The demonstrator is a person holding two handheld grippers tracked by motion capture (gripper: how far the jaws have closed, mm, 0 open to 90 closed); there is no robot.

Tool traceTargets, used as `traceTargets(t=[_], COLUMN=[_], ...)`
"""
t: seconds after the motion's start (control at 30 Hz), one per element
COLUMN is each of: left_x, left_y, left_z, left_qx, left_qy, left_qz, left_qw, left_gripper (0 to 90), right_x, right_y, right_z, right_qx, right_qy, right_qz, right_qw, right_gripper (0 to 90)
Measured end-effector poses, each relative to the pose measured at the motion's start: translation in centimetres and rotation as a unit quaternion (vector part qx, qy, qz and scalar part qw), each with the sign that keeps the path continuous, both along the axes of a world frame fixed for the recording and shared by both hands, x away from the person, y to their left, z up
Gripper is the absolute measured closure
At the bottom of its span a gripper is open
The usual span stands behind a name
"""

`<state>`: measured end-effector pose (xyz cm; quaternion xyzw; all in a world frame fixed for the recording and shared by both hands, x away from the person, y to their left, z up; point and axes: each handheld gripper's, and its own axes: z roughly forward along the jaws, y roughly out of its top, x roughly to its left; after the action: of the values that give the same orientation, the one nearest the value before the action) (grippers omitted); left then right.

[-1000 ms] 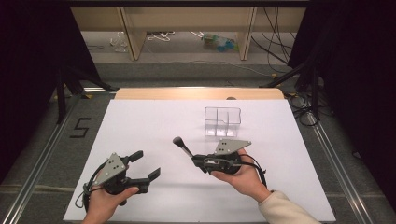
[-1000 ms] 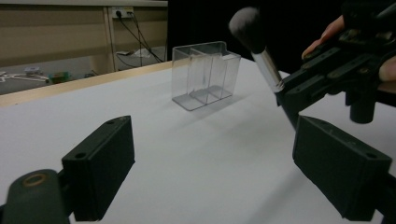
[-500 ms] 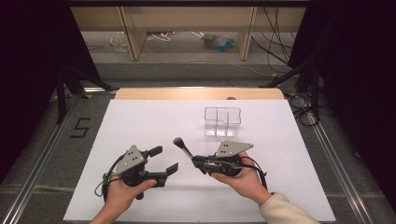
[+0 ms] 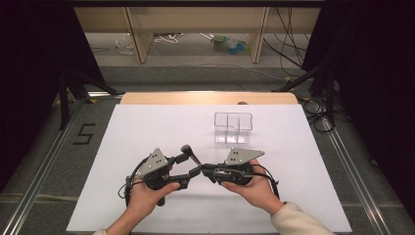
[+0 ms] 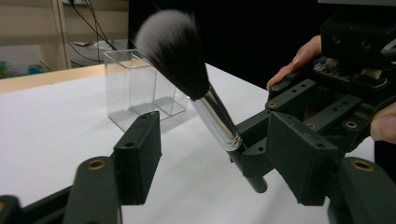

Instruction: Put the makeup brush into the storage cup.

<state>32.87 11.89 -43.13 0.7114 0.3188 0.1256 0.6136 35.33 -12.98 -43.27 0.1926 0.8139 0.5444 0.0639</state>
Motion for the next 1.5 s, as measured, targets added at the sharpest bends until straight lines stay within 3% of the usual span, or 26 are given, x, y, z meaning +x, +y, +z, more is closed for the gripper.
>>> traceTargets(t=[0.27,0.47,0.5,0.67,0.7,0.73,0.77,0.8,0.9,0.97,1.17,1.5], left_x=[0.4,0.6,0.6,0.5,0.3,0.3,0.1,0.1,-0.3,-0.5,-0.5,-0.4], left_y=[-0.6,-0.5,-0.4,-0.8,-1.2,-1.2,-1.4,-1.4,-1.6,-1.6,-1.5,-1.9], left_z=[-0.2,-0.2,-0.1,0.2,0.6,0.6,1.2,1.2,2.0,2.2,2.4,2.3], left_qx=[-0.032,-0.038,-0.04,-0.045,-0.026,-0.026,-0.006,-0.006,0.043,0.065,0.072,0.073], left_qy=[0.012,0.0,-0.001,-0.01,-0.023,-0.023,-0.037,-0.037,-0.067,-0.073,-0.061,-0.045], left_qz=[-0.003,0.001,0.008,-0.016,-0.019,-0.019,-0.017,-0.017,-0.006,0.003,0.011,0.013], left_qw=[0.9994,0.9993,0.9992,0.9988,0.9992,0.9992,0.9992,0.9992,0.9968,0.9952,0.9955,0.9962], left_gripper=[51.7,62.4,69.8,77.6,78.0,78.0,78.1,78.1,78.0,78.0,78.0,78.1], right_x=[0.1,0.1,0.0,-0.2,-0.3,-0.3,-0.2,-0.2,-0.2,-0.2,-0.5,-0.4], right_y=[0.0,0.2,0.2,0.4,0.6,0.6,0.7,0.7,0.6,0.6,0.4,0.5], right_z=[-0.1,-0.2,-0.1,-0.1,-0.1,-0.1,-0.3,-0.3,-0.5,-0.5,-0.3,-0.6], right_qx=[-0.009,-0.012,-0.013,-0.022,-0.031,-0.031,-0.033,-0.033,-0.038,-0.037,-0.032,-0.023], right_qy=[0.0,-0.01,-0.011,-0.032,-0.031,-0.031,-0.029,-0.029,-0.018,-0.019,-0.029,-0.031], right_qz=[-0.001,-0.004,-0.002,-0.007,-0.012,-0.012,-0.016,-0.016,-0.02,-0.021,-0.027,-0.029], right_qw=[1.0,0.9999,0.9999,0.9992,0.999,0.999,0.9989,0.9989,0.9989,0.9989,0.9987,0.9988], right_gripper=[79.7,79.7,79.7,79.2,72.8,72.8,62.8,62.8,49.4,47.1,38.2,35.7])
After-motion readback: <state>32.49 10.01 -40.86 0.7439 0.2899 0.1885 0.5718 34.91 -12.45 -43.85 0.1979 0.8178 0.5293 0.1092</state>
